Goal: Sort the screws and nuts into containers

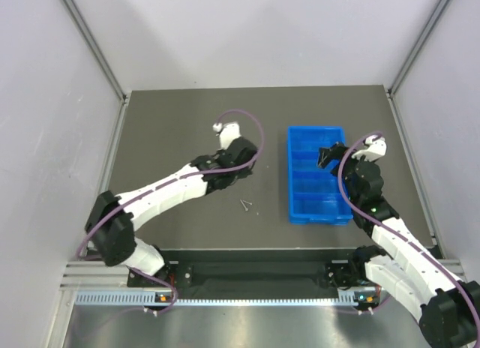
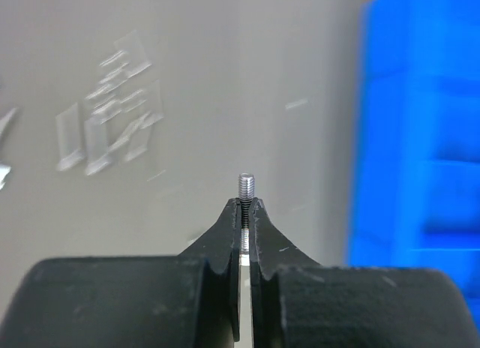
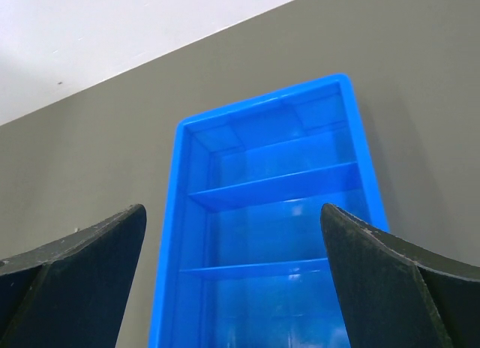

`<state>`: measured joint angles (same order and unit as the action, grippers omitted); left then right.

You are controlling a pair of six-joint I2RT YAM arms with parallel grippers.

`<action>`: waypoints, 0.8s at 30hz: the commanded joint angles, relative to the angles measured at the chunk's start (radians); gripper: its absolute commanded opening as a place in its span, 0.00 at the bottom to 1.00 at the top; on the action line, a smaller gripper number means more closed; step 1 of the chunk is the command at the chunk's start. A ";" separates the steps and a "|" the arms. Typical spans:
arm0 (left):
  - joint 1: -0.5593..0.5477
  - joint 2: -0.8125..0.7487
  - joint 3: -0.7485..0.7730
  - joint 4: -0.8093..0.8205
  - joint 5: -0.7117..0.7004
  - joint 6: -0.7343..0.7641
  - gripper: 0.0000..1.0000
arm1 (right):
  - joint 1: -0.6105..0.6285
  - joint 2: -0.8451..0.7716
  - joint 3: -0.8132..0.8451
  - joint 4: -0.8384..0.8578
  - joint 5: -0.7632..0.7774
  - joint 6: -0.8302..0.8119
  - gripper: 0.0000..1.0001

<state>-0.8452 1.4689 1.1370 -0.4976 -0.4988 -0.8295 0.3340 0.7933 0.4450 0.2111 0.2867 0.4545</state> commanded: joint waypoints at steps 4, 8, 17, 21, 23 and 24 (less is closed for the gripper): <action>-0.041 0.296 0.297 0.197 0.087 0.147 0.00 | 0.014 -0.014 0.034 -0.050 0.146 0.035 1.00; -0.041 0.433 0.427 0.315 0.121 0.208 0.00 | 0.014 -0.022 0.031 -0.064 0.177 0.049 0.99; -0.040 0.665 0.720 0.448 0.149 0.245 0.00 | 0.017 -0.028 0.027 -0.073 0.215 0.055 1.00; -0.037 0.767 0.854 0.476 0.149 0.234 0.00 | 0.019 -0.026 0.027 -0.084 0.247 0.061 0.99; -0.035 0.835 0.898 0.478 0.152 0.231 0.01 | 0.020 -0.029 0.029 -0.093 0.264 0.067 1.00; -0.034 0.869 0.932 0.476 0.160 0.227 0.01 | 0.020 -0.034 0.031 -0.098 0.270 0.069 1.00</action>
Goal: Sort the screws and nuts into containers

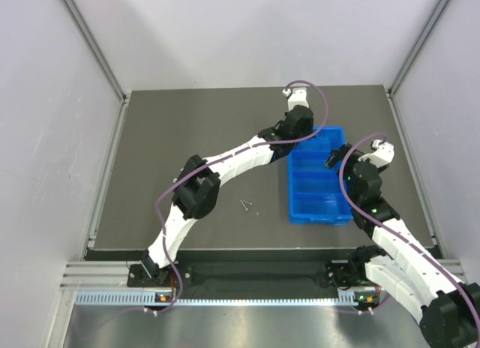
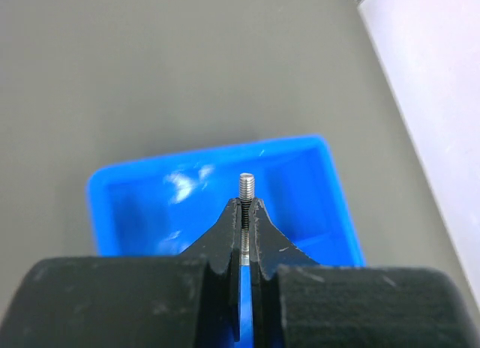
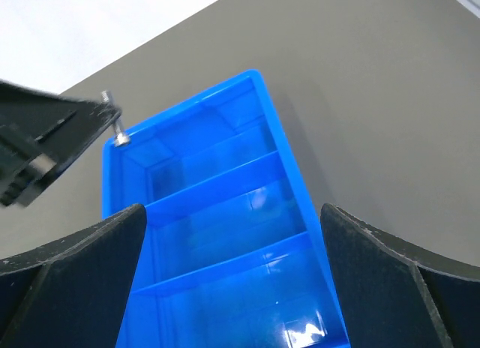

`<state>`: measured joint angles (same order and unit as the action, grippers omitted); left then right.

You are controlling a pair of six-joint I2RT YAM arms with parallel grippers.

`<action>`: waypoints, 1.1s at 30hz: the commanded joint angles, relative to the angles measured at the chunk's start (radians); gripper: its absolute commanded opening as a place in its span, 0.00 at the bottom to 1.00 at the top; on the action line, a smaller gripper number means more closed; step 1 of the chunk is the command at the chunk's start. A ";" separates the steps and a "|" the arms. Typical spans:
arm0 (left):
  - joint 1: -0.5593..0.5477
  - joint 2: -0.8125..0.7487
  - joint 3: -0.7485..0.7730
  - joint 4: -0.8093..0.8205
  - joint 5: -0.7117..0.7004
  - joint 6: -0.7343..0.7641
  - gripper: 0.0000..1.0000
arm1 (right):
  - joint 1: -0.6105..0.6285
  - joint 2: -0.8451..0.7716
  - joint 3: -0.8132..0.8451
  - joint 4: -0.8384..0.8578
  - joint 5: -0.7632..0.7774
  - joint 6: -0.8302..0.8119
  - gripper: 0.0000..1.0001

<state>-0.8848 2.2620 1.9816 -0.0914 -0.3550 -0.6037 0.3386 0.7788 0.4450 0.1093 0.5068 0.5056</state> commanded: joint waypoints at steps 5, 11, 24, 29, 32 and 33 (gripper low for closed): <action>0.024 0.133 0.108 0.113 0.033 -0.030 0.01 | 0.017 -0.024 0.032 -0.005 0.064 0.025 1.00; 0.033 0.156 0.106 0.127 0.059 -0.033 0.01 | 0.020 -0.023 0.031 -0.002 0.068 0.025 1.00; 0.033 0.023 -0.010 0.131 0.137 0.016 0.67 | 0.020 -0.009 0.032 0.009 0.035 0.024 1.00; 0.033 -0.154 -0.171 0.107 0.123 0.009 0.73 | 0.020 -0.013 0.029 0.026 -0.014 0.013 1.00; 0.033 -0.257 -0.298 0.094 0.110 0.013 0.75 | 0.022 -0.013 0.032 0.038 -0.043 0.001 1.00; 0.033 -0.328 -0.331 0.094 0.099 0.018 0.75 | 0.020 -0.012 0.032 0.044 -0.060 -0.004 1.00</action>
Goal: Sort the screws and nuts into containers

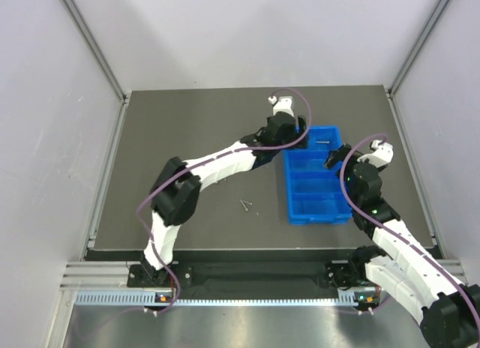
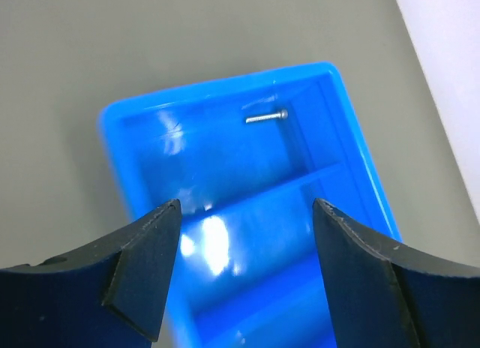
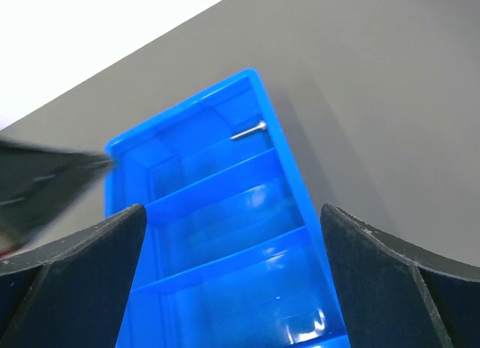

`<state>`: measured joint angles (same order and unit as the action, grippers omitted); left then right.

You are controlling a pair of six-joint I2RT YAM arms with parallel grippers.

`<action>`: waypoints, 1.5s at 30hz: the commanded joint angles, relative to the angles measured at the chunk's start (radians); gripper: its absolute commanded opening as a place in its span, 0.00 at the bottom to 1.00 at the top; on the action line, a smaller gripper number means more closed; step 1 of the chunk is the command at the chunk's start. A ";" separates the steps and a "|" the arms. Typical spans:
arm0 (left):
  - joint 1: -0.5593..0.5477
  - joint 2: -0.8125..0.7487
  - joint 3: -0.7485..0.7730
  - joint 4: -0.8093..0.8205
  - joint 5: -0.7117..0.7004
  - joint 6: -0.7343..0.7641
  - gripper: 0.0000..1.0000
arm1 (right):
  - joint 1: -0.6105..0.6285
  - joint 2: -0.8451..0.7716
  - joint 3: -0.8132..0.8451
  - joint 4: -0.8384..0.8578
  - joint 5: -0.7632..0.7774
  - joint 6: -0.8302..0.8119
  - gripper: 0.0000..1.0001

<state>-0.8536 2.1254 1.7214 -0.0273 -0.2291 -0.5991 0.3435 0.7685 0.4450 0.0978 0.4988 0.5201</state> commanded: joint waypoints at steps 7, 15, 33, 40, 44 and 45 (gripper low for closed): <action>0.013 -0.540 -0.412 -0.223 -0.242 -0.030 0.80 | 0.031 0.024 0.055 0.172 -0.458 -0.138 1.00; 0.224 -0.979 -0.689 -0.523 -0.285 -0.111 0.88 | 0.465 0.339 0.343 -0.062 -0.358 -0.230 0.89; 0.497 -1.035 -0.658 -0.640 -0.245 0.033 0.88 | 0.739 0.874 0.569 -0.242 -0.264 -0.043 0.56; 0.548 -1.012 -0.709 -0.569 -0.193 0.056 0.88 | 0.738 0.960 0.604 -0.236 -0.267 -0.042 0.46; 0.567 -1.016 -0.729 -0.551 -0.179 0.068 0.88 | 0.738 0.995 0.627 -0.248 -0.266 -0.045 0.41; 0.571 -1.016 -0.730 -0.551 -0.173 0.076 0.88 | 0.739 1.002 0.630 -0.248 -0.266 -0.046 0.41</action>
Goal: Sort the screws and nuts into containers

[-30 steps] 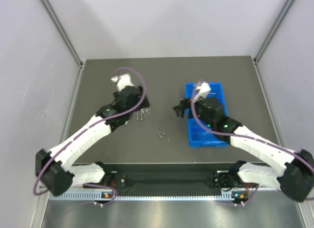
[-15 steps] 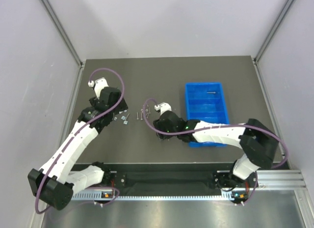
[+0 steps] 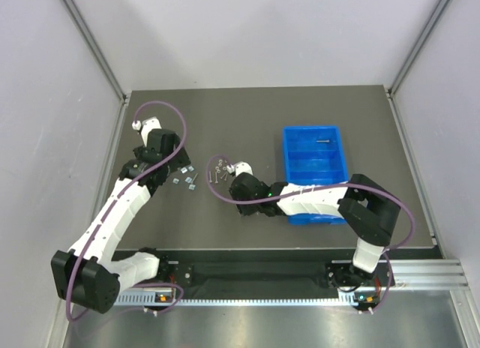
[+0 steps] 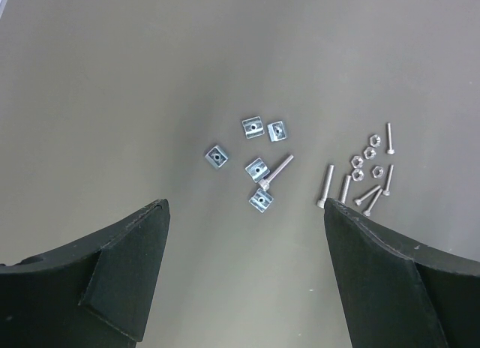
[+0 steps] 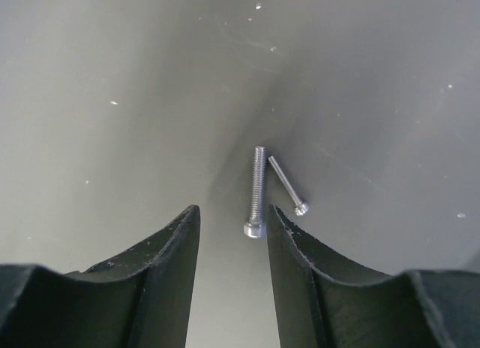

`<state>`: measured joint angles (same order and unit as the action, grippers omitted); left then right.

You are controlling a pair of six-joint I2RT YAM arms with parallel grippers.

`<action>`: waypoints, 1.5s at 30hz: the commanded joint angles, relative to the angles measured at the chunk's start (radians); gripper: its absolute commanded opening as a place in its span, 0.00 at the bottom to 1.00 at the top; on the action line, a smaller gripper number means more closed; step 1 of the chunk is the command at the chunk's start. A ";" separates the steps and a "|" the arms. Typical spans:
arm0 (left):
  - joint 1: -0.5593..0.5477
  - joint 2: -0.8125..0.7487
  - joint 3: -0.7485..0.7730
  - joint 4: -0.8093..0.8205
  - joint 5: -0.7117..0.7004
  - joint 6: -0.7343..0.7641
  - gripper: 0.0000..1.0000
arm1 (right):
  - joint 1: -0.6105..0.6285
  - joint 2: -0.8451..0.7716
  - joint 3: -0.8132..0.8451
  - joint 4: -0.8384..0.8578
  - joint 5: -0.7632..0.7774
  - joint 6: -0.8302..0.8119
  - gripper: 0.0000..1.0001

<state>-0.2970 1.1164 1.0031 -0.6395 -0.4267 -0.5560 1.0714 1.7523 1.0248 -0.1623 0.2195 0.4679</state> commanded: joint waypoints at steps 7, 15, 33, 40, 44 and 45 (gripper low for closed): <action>0.027 -0.007 -0.024 0.070 0.037 0.051 0.88 | 0.010 0.071 0.081 -0.020 0.050 0.011 0.41; 0.036 -0.010 -0.037 0.078 0.046 0.054 0.88 | 0.010 0.110 0.093 -0.055 0.044 0.018 0.19; 0.039 -0.047 -0.064 0.089 0.105 0.084 0.89 | -0.301 -0.231 0.218 -0.135 0.007 -0.049 0.00; 0.041 -0.046 -0.069 0.093 0.132 0.091 0.89 | -0.606 -0.209 0.303 -0.163 0.060 -0.064 0.00; 0.041 -0.043 -0.069 0.093 0.134 0.093 0.89 | -0.680 -0.163 0.308 -0.152 0.063 -0.078 0.00; 0.041 -0.044 -0.069 0.093 0.129 0.093 0.89 | -0.682 -0.139 0.311 -0.151 0.067 -0.083 0.00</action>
<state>-0.2623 1.0908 0.9382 -0.5869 -0.3027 -0.4763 0.3923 1.5631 1.2926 -0.2966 0.2798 0.4114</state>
